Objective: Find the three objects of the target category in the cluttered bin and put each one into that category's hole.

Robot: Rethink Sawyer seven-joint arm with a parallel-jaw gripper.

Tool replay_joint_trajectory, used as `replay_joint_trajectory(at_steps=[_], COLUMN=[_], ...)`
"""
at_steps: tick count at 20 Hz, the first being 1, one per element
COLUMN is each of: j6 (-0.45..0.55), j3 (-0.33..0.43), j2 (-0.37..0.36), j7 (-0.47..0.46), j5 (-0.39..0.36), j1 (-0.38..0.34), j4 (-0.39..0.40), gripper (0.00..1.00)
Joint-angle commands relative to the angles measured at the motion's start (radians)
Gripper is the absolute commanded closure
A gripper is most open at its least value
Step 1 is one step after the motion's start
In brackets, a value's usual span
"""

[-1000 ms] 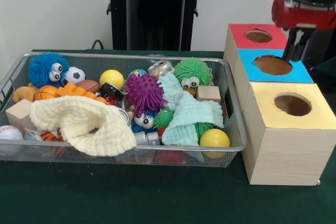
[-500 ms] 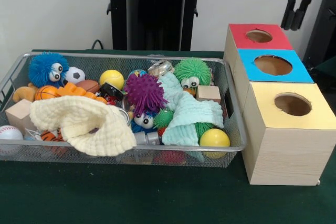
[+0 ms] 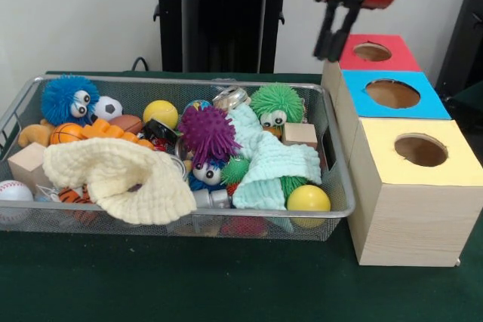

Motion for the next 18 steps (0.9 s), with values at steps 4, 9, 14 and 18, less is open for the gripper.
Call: replay_joint_trajectory(at_steps=[4, 9, 14, 18], j6=[-0.222, -0.297, -0.350, -0.395], j3=[0.180, 0.226, 0.250, 0.280], j2=[0.013, 0.005, 0.030, 0.062], j7=[-0.102, -0.114, -0.070, -0.017], j5=[-0.174, -0.207, -0.244, -0.246], j1=[-0.162, -0.197, -0.220, -0.243], j4=[0.175, 0.207, 0.221, 0.240], gripper=[0.00, 0.00, 0.00, 0.00])
